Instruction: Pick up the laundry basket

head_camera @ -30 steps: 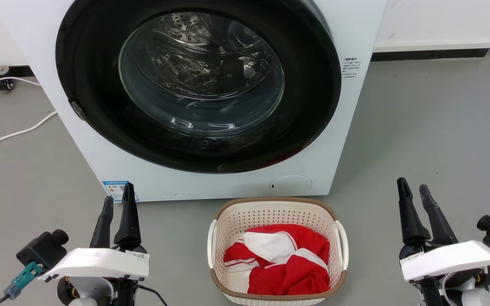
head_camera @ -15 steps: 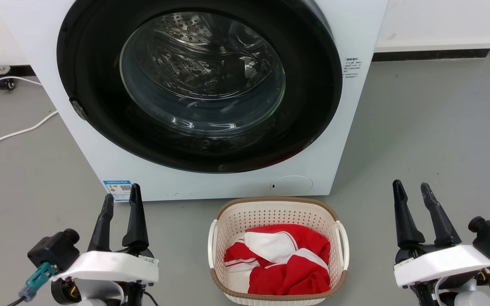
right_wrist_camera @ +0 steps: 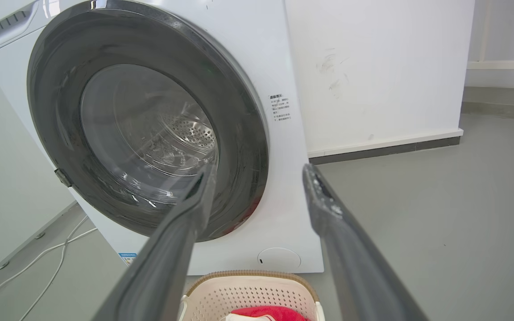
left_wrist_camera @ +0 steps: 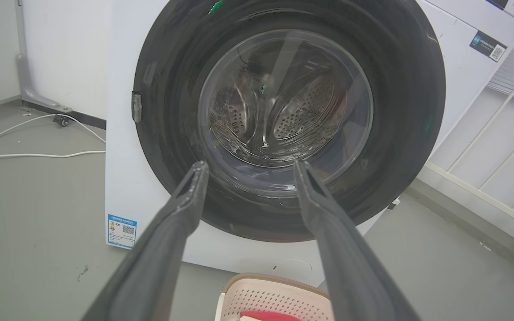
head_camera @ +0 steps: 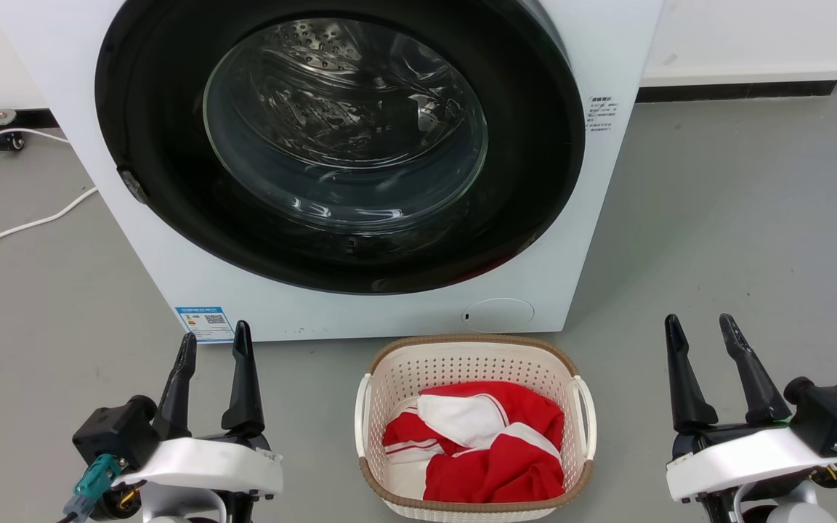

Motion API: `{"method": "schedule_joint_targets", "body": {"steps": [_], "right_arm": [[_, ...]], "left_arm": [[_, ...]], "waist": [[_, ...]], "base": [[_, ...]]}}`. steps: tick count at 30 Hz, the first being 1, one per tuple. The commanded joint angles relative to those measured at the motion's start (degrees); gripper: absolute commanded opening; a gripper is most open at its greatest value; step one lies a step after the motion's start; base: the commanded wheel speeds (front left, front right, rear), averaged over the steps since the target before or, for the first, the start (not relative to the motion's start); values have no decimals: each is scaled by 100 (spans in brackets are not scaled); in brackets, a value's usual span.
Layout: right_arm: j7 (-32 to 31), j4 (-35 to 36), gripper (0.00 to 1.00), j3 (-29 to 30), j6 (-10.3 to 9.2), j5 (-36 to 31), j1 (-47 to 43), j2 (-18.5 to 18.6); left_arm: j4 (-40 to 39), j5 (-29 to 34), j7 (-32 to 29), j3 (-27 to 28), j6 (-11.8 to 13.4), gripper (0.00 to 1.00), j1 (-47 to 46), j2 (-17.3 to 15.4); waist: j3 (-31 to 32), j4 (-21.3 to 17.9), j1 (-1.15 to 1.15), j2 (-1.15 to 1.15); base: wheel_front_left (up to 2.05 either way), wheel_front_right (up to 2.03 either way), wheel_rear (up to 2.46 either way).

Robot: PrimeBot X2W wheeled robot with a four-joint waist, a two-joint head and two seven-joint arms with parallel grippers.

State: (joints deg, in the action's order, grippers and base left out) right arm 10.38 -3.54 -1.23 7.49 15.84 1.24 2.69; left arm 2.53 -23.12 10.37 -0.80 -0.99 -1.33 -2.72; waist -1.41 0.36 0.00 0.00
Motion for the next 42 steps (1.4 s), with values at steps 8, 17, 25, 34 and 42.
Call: {"method": "schedule_joint_targets", "body": {"steps": [8, 17, 25, 34, 42], "right_arm": [[148, 102, 100, -23, 0, -578, -27, 27], [251, 118, 100, -6, -1, -975, -57, 28], [337, 137, 100, 15, -1, -1353, -74, 29], [441, 150, 100, 16, -1, -1805, -98, 30], [483, 127, 100, 29, -1, -1929, -116, 31]], "left_arm": [[-62, 531, 156, -28, 45, 100, 73, -19], [-78, 976, 254, -29, 78, 100, 104, -21], [-68, 1316, 338, -49, 104, 100, 144, -22], [-27, 1756, 447, -90, 160, 100, 182, -23], [3, 1938, 498, -101, 194, 100, 226, -24]], "waist": [[-29, 21, 0, 0], [-51, 23, 0, 0], [-71, 6, 0, 0], [-79, 9, 0, 0], [-62, 10, 0, 0]], "base": [[0, 0, 0], [0, 0, 0], [0, 0, 0], [0, 0, 0], [0, 0, 0]]}}
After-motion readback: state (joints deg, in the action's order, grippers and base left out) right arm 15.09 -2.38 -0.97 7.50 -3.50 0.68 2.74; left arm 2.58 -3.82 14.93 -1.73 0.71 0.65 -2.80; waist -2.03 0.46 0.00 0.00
